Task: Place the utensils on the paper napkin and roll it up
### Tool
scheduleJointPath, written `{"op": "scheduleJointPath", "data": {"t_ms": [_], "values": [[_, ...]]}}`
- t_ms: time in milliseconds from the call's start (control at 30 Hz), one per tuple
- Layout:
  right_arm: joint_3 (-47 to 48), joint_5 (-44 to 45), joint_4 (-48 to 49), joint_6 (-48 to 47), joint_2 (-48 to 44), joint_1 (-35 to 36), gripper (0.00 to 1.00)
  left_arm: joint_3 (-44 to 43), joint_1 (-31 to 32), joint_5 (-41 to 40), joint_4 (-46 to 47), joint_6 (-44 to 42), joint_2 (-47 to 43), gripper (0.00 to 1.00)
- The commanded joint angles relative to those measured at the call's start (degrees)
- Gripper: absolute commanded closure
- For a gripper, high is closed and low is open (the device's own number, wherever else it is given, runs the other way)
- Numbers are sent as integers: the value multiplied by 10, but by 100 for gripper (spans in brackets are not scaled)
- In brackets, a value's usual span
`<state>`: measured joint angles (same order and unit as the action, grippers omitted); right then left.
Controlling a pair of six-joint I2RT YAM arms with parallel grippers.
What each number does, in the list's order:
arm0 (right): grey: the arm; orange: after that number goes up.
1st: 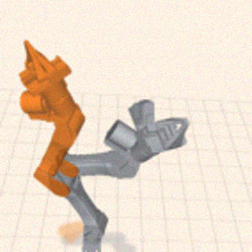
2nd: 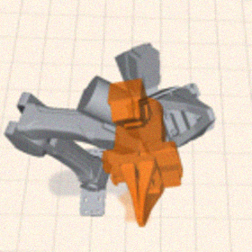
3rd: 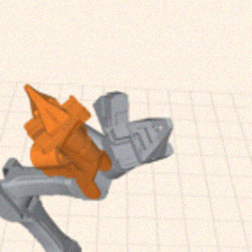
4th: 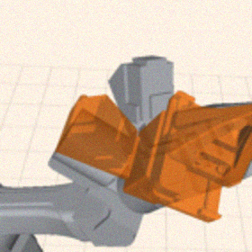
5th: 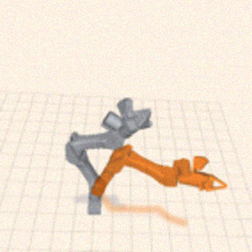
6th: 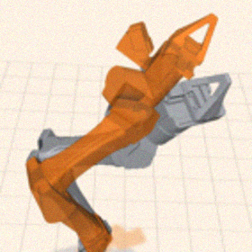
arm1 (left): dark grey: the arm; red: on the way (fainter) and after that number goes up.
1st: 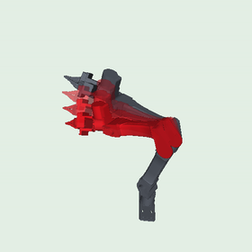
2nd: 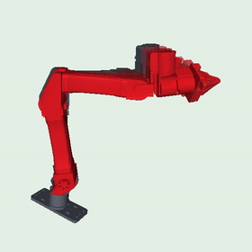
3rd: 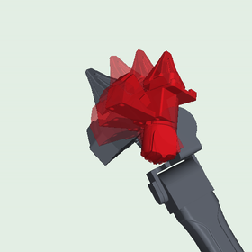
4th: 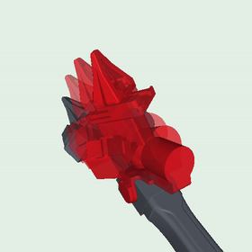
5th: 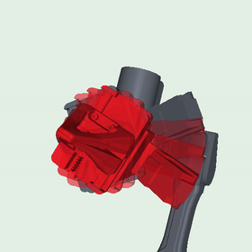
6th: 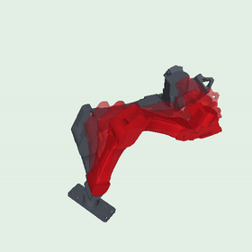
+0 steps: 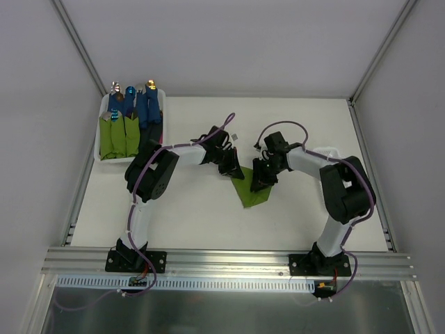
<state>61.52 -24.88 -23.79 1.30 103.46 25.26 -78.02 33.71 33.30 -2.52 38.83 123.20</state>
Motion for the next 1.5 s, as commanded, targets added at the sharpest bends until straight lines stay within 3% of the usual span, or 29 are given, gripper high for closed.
{"op": "scheduleJointPath", "data": {"t_ms": [0,133,367,767,1000,1167,1333,1467], "values": [[23,52,-64,-15,-57,0,74,-1,-7,-74,-56,-28,2,100],[22,22,-51,28,-83,5,73,-2,-7,-74,-58,-28,5,100],[-23,-47,55,116,-88,16,73,-18,-7,-49,-59,-26,17,100],[-90,-34,81,98,-22,17,74,-44,-15,-1,-58,-38,27,100],[-91,-20,81,98,7,16,74,-63,-15,73,-53,-74,-12,100],[-93,-14,82,106,8,16,75,-27,-14,123,-32,-72,-76,98],[-95,-11,87,117,7,17,75,2,-15,154,-12,-11,-76,98],[-94,-9,87,117,7,16,75,51,-15,169,69,33,-66,99]]}}
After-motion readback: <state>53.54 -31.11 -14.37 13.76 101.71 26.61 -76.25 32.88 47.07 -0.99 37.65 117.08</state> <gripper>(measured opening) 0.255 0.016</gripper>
